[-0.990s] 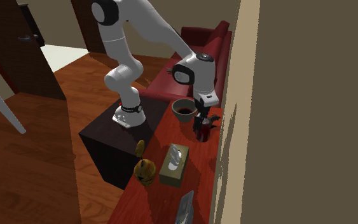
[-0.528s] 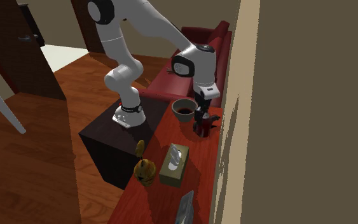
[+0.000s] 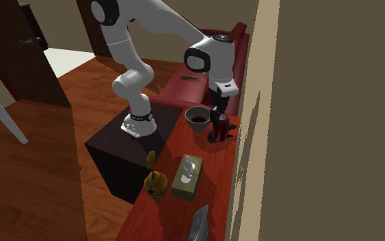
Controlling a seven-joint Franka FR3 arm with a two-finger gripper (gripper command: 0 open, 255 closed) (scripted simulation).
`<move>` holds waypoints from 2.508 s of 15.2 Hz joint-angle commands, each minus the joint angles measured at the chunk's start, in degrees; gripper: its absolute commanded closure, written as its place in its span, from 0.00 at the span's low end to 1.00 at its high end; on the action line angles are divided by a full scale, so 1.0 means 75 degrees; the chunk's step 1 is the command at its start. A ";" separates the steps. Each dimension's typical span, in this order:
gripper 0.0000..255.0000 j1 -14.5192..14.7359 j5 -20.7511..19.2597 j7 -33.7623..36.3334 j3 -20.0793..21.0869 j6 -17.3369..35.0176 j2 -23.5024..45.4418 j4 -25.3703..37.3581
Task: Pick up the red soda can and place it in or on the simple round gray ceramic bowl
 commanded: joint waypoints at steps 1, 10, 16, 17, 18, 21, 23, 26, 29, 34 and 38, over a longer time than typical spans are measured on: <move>1.00 0.0005 0.0000 0.0010 0.0009 -0.0140 -0.0061 0.0080; 1.00 0.0558 0.0277 0.1245 0.0901 -0.0698 -0.2216 -0.1545; 1.00 0.1125 0.0767 0.2134 0.1609 -0.1320 -0.3516 -0.2229; 1.00 0.1235 0.0867 0.2292 0.1736 -0.1435 -0.3712 -0.2309; 1.00 0.1349 0.0971 0.2453 0.1866 -0.1553 -0.3901 -0.2379; 1.00 0.1718 0.1316 0.2970 0.2285 -0.1919 -0.4424 -0.2528; 1.00 0.1732 0.1343 0.2976 0.2317 -0.1696 -0.4384 -0.2711; 1.00 0.1749 0.1386 0.2984 0.2369 -0.1352 -0.4303 -0.2976; 1.00 0.1766 0.1430 0.2993 0.2424 -0.0995 -0.4197 -0.3228; 1.00 0.1789 0.1505 0.3010 0.2523 -0.0367 -0.3958 -0.3620; 1.00 0.1801 0.1563 0.3027 0.2607 0.0169 -0.3705 -0.3904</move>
